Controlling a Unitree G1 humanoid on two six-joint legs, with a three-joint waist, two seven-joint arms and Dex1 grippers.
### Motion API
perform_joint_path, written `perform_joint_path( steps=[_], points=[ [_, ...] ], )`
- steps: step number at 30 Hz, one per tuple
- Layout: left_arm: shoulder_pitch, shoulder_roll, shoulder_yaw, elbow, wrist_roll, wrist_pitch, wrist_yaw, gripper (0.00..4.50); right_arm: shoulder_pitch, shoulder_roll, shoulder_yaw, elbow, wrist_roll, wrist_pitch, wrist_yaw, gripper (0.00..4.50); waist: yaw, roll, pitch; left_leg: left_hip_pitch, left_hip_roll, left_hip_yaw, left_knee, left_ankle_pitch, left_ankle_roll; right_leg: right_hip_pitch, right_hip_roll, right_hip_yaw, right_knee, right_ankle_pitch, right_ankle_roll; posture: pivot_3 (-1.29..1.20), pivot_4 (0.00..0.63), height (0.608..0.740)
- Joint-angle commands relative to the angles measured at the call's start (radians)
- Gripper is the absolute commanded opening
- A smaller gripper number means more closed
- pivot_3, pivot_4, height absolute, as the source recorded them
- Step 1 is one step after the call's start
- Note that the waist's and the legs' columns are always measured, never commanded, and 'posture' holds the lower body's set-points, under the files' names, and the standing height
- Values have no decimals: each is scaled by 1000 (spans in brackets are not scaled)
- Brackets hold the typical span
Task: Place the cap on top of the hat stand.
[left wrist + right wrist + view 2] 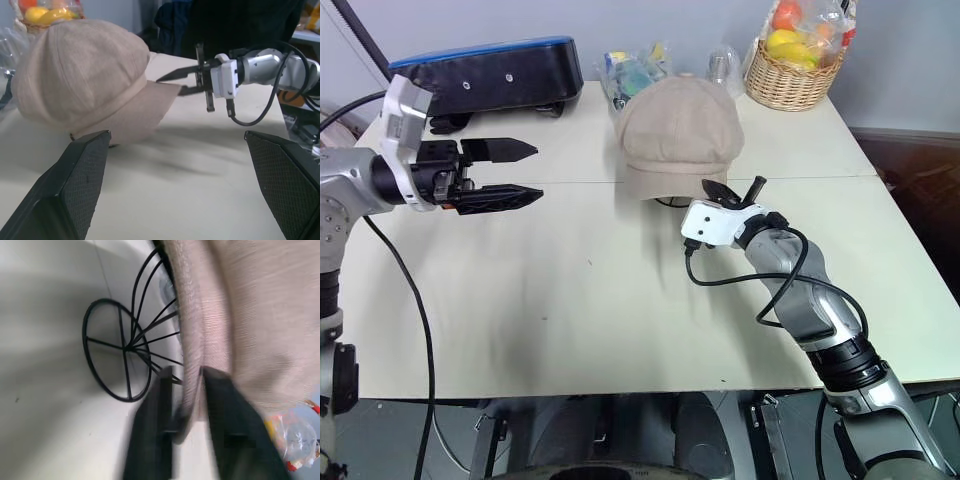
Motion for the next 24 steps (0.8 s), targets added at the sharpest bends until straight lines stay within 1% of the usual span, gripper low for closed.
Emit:
perform_joint_path(
  steps=[1, 2, 6, 8, 9, 11, 12, 13, 15, 17, 20, 21, 24],
  points=[
    [-37, 3, 0, 7, 5, -18, -12, 4500, 16, -16, -40, -51, -20, -4, 11, 2922, 2, 0, 0, 0, 0, 0, 0, 0, 0, 0, 0, 0, 0, 0, 0, 0, 150, 740],
    [-39, 2, -2, 10, 6, -18, -13, 4500, 30, -21, -47, -66, -23, -1, 16, 3437, 3, 0, 0, 0, 0, 0, 0, 0, 0, 0, 0, 0, 0, 0, 0, 0, 150, 740],
    [-45, -2, -10, 27, 15, -27, -24, 4500, 144, -70, -120, -185, -7, 25, 72, 3437, 8, 0, 0, -1, 0, 0, 0, 0, 0, 0, 0, 0, 0, 0, 0, 0, 150, 740],
    [-51, -2, -12, 41, 20, -33, -30, 4500, 230, -109, -188, -267, 23, 38, 123, 3437, 6, 0, 0, -1, 0, 0, 0, 0, 0, 0, 0, 0, -1, 0, 0, 0, 150, 740],
    [-55, -4, -13, 48, 22, -34, -30, 4500, 282, -127, -241, -312, 69, 47, 167, 3437, 8, 0, 0, 0, 0, 0, 0, 0, 0, 0, 0, 0, 0, 0, 0, 0, 150, 740],
    [-61, -4, -14, 63, 28, -40, -34, 4500, 368, -139, -417, -403, 252, 153, 307, 3437, 9, 0, 0, -1, 0, 0, 0, 0, 0, 0, 0, 0, -1, 0, 0, 0, 150, 740],
    [-64, -2, -16, 70, 34, -47, -39, 4500, 383, -135, -513, -446, 390, 257, 393, 3437, 8, 0, 0, -1, 0, 0, 0, 0, 0, 1, 0, 0, -1, 0, 0, 0, 150, 740],
    [-66, -1, -17, 76, 39, -52, -43, 4500, 388, -134, -574, -474, 484, 333, 448, 3437, 5, 0, 0, 0, 0, 0, 0, 0, 0, 1, 0, 0, -1, 0, 0, 0, 150, 740],
    [-74, 2, -19, 91, 49, -61, -52, 4500, 328, -164, -738, -502, 772, 534, 581, 3437, 0, 0, 1, 2, 0, 0, 1, 0, 0, 3, 0, 0, -1, 0, 0, 0, 150, 740],
    [-83, 5, -16, 104, 52, -64, -60, 4500, 234, -225, -856, -469, 995, 697, 660, 3437, -1, 0, 2, 7, 1, 1, 0, 0, 0, 6, 0, 1, 0, 0, 0, 0, 150, 740],
    [-95, 6, -9, 119, 57, -62, -64, 4500, 131, -307, -910, -365, 1151, 860, 677, 3437, 5, 0, 1, 11, 2, 0, -2, 0, 0, 10, 1, 0, -2, 0, -2, 0, 150, 740],
    [-98, 6, -6, 123, 58, -62, -63, 4500, 110, -328, -917, -336, 1185, 894, 676, 3437, 6, 0, 1, 11, 3, 0, -2, 0, 0, 11, 1, 0, -2, -2, -4, 0, 150, 740],
    [-102, 11, -2, 123, 57, -60, -63, 4500, 64, -369, -928, -259, 1292, 991, 678, 3437, 9, 0, 1, 10, 2, 0, -2, 0, 0, 11, 0, 0, -3, -2, -5, 0, 150, 740]
  ],
)
